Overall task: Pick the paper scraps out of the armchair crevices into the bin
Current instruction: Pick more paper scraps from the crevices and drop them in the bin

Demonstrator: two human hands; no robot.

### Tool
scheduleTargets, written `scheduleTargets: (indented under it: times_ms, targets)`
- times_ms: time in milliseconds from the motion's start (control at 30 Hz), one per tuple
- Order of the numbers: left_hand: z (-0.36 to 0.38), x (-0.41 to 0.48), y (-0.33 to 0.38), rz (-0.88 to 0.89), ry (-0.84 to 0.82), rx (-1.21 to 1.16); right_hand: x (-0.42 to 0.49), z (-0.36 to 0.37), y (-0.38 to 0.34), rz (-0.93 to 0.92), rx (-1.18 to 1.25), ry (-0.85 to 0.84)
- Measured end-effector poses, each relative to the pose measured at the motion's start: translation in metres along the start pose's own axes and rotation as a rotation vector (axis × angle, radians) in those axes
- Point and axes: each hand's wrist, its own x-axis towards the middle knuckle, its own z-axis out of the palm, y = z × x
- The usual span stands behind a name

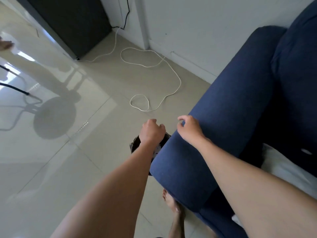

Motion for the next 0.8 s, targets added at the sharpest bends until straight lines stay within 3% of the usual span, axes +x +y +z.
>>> scheduleTargets:
  times_ms: [400, 800]
  targets:
    - [0.126, -0.110, 0.174, 0.486, -0.129, 0.267, -0.066, -0.164, 0.161, 0.173, 0.116, 0.371]
    - [0.291, -0.245, 0.287, 0.689, -0.315, 0.486, -0.161, -0.289, 0.347, 0.377, 0.268, 0.531]
